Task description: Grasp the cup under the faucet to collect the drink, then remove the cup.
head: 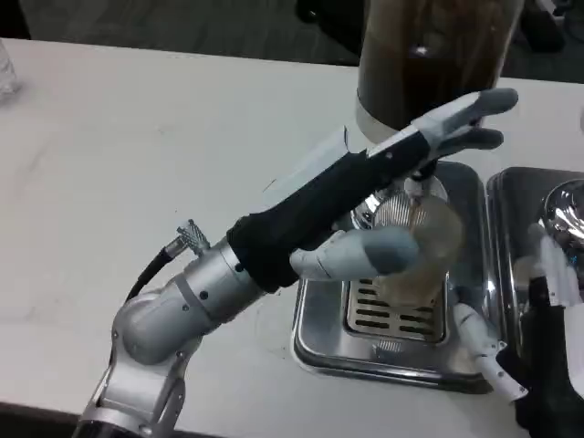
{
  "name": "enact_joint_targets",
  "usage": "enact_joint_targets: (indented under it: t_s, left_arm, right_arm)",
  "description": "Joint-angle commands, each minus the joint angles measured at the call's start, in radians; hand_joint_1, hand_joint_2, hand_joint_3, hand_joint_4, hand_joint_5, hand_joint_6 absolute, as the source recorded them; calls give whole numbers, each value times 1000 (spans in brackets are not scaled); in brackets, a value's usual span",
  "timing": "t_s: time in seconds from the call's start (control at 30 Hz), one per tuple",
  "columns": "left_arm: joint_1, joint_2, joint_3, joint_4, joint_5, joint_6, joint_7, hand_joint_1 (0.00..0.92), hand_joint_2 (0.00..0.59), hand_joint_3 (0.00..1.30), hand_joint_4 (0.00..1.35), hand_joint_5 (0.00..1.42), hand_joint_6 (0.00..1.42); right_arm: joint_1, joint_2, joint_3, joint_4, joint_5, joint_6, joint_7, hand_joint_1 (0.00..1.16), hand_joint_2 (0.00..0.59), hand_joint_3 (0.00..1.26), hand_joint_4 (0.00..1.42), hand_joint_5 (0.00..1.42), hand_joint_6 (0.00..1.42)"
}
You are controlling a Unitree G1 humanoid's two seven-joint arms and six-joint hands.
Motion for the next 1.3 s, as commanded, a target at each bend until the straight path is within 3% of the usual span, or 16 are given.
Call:
enact_joint_targets:
  t_s: [0.03,0.2,0.37,0.63,0.87,1.3]
  left_arm:
    - [19,12,-19,-1,42,-8,-17,0,74,61,0,127,52]
    - [22,17,-23,-5,55,-16,-11,0,74,64,0,127,53]
    - [25,18,-22,-9,74,-29,3,0,77,70,0,128,55]
    - [20,21,-19,-5,73,-25,11,0,81,80,0,128,62]
    - [15,25,-17,-8,76,-21,14,0,86,83,0,134,67]
    - [18,29,-8,-20,68,1,29,0,87,104,0,138,71]
  right_arm:
    - [-18,-7,-7,19,27,-35,20,291,334,0,0,0,59]
    - [-42,-20,-18,51,109,-100,72,295,332,0,0,0,62]
    - [-79,-36,-32,91,198,-153,152,390,305,0,0,0,50]
    - [-155,-49,-51,141,269,-142,261,551,248,0,0,0,0]
    - [-212,-44,-63,191,282,-137,285,593,225,0,0,0,0]
    - [-296,-4,-56,322,349,-196,306,615,223,0,0,0,0]
